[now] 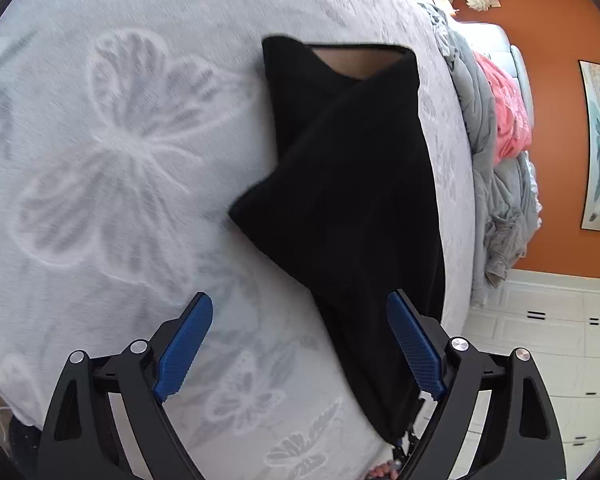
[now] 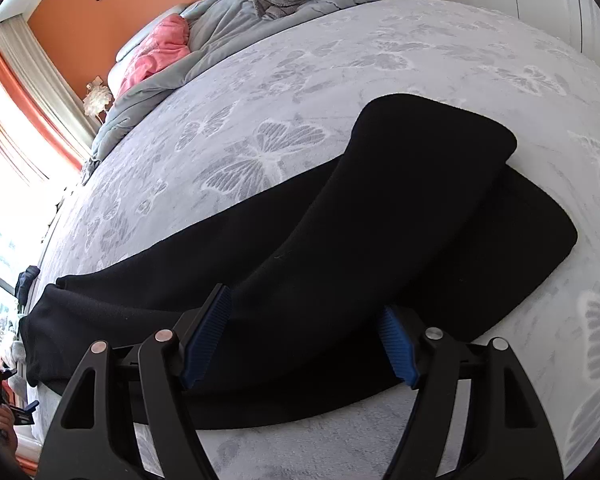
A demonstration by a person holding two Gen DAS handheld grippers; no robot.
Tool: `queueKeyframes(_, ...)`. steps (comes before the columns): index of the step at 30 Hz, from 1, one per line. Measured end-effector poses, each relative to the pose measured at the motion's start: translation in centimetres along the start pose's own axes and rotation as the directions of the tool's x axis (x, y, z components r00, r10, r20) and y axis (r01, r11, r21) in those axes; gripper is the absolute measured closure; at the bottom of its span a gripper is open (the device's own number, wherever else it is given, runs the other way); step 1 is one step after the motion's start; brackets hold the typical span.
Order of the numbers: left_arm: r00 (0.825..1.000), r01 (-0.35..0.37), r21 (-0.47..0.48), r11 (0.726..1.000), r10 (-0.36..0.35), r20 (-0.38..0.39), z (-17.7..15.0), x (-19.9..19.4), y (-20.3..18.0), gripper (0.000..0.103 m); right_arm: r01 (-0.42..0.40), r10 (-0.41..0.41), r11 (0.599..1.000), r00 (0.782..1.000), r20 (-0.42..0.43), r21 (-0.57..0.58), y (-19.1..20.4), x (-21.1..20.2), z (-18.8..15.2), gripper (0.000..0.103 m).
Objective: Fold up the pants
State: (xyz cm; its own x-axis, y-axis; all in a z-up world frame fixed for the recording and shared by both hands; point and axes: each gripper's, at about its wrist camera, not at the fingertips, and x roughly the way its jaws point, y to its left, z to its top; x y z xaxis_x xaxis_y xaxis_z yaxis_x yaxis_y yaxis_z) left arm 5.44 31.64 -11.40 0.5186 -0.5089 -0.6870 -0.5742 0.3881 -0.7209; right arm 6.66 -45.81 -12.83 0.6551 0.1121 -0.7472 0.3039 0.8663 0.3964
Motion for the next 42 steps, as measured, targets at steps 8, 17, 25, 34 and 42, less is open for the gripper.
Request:
queueKeyframes(8, 0.996, 0.067, 0.092, 0.993, -0.073, 0.060, 3.9, -0.2, -4.7, 0.099, 0.010, -0.011, 0.998, 1.000, 0.026, 0.059, -0.6, 0.7, 1.5, 0.032)
queueKeyframes(17, 0.984, -0.140, 0.125, 0.982, 0.125, 0.124, 7.0, -1.5, -1.9, 0.099, -0.007, 0.006, 0.999, 1.000, 0.022, 0.044, -0.9, 1.0, 0.9, 0.028)
queueKeyframes(25, 0.980, -0.133, 0.192, 0.972, 0.100, 0.173, 7.1, -0.7, -3.9, 0.099, -0.023, 0.024, 0.990, 1.000, -0.005, 0.141, -1.7, 2.5, 3.5, 0.091)
queueKeyframes(34, 0.955, -0.133, 0.375, 0.918, 0.017, 0.295, 7.5, -4.0, -13.9, 0.099, -0.066, 0.103, 0.990, 0.941, 0.322, -0.123, 7.0, -8.7, 11.6, 0.092)
queueKeyframes(42, 0.972, -0.179, 0.261, 0.949, 0.129, 0.198, 7.8, 0.8, -2.7, 0.097, 0.094, -0.095, 0.995, 0.995, 0.017, 0.043, -3.5, 1.1, 4.3, 0.094)
